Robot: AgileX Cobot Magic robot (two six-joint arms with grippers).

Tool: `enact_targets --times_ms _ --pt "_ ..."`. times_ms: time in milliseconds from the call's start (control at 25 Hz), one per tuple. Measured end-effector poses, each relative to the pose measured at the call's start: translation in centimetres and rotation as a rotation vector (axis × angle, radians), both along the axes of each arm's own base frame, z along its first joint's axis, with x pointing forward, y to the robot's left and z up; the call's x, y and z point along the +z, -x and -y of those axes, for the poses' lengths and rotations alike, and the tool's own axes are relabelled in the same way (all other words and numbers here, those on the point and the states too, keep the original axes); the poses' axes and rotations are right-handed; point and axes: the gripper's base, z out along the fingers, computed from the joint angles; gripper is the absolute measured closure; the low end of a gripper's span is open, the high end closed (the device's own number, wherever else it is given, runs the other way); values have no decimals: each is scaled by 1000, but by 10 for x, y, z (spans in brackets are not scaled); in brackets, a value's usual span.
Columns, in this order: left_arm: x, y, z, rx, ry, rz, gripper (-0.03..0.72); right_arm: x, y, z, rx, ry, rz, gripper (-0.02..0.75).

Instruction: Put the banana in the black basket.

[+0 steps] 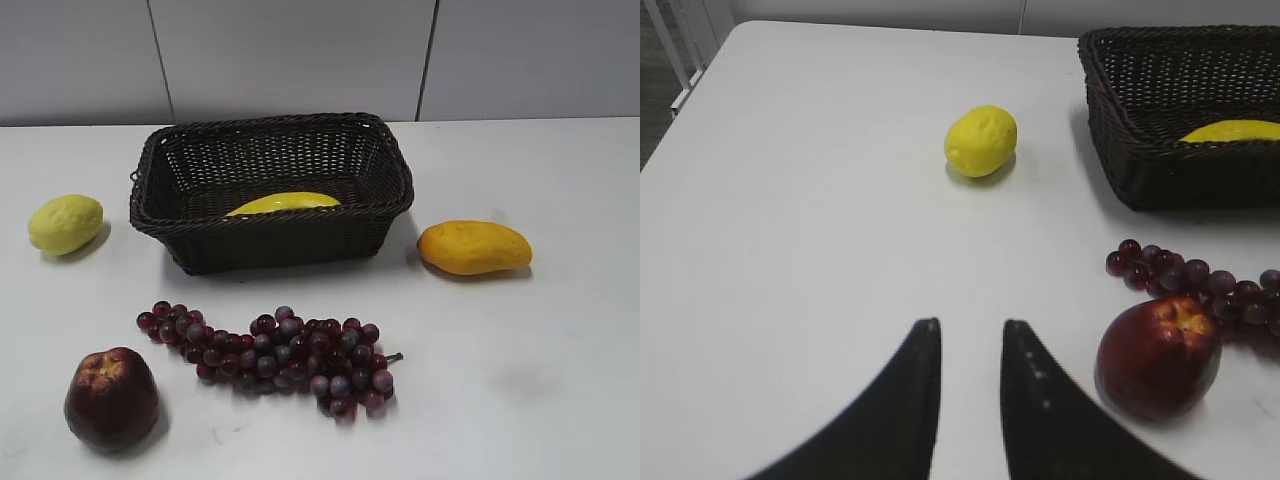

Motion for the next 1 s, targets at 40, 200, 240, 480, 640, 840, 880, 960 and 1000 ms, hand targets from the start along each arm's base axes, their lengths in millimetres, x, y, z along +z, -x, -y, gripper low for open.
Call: enact_targets --times_ms 40,200,240,480,640,840,880,960,1000 --pt "0 0 0 0 0 0 486 0 -1 0 0 -3 13 145" --pt "0 0 0 0 0 0 486 -3 -2 1 -7 -10 73 145" --pt "0 0 0 0 0 0 486 -2 -2 2 -17 -12 83 145" --pt "0 0 0 0 0 0 486 0 6 11 -174 -34 153 145" --pt "0 0 0 0 0 0 486 1 16 16 -278 -52 219 145" --pt "0 0 0 0 0 0 486 2 30 20 -397 -69 307 146" --pt "0 0 0 0 0 0 486 2 32 20 -411 -74 322 146" --pt "0 0 0 0 0 0 486 2 37 19 -427 -80 351 146" --pt "0 0 0 0 0 0 486 2 38 18 -429 -75 356 146"
